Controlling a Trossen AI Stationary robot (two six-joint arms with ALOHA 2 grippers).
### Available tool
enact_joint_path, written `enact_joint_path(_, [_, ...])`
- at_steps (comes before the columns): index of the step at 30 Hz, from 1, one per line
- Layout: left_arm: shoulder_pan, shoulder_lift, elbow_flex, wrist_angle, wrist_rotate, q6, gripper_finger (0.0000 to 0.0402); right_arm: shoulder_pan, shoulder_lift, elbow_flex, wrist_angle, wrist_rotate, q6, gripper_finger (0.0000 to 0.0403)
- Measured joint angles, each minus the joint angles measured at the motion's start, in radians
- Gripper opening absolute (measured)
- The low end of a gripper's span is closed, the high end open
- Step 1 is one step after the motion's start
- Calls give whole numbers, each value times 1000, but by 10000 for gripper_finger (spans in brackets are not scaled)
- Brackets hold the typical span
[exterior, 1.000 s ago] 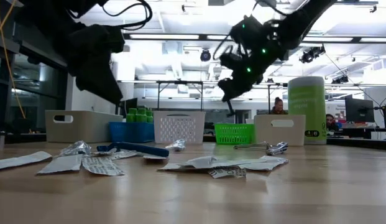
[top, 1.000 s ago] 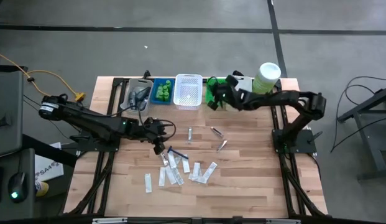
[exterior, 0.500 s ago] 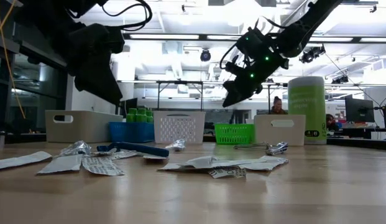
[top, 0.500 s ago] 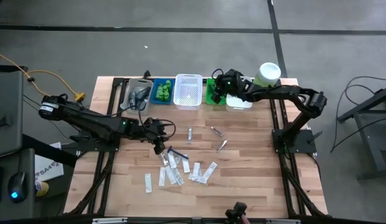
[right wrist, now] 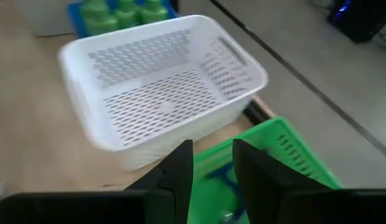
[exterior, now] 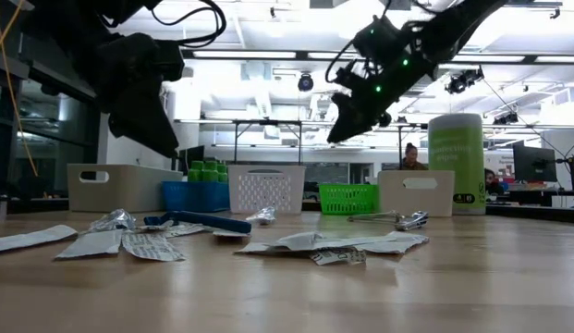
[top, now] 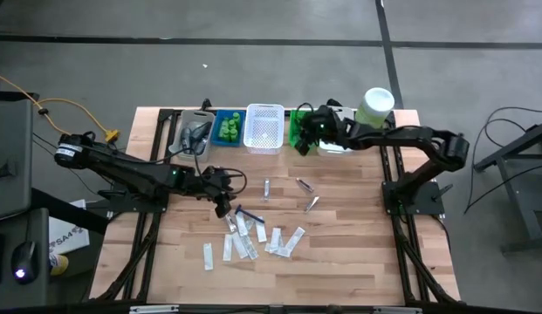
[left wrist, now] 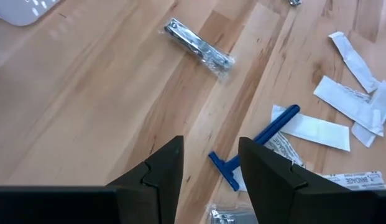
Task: Pick & Place Travel size toiletries
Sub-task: Put the razor into the green bin
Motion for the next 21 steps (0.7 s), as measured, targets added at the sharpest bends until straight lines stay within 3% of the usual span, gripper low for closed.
enact_joint_path(3, [0, 2, 0, 2, 48, 28, 154, 46, -19, 0, -70, -3, 36, 107])
enact_joint_path(6, [0, 28, 0, 4, 143, 198, 154, 103, -21, 0, -127, -6, 58, 107])
enact_joint_path(13, [2, 83, 0, 46, 170, 576, 159, 218, -21, 0, -263, -20, 81, 107])
enact_joint_path(21, [2, 143, 1, 184, 191, 675, 230, 329, -35, 0, -270, 2, 147, 107])
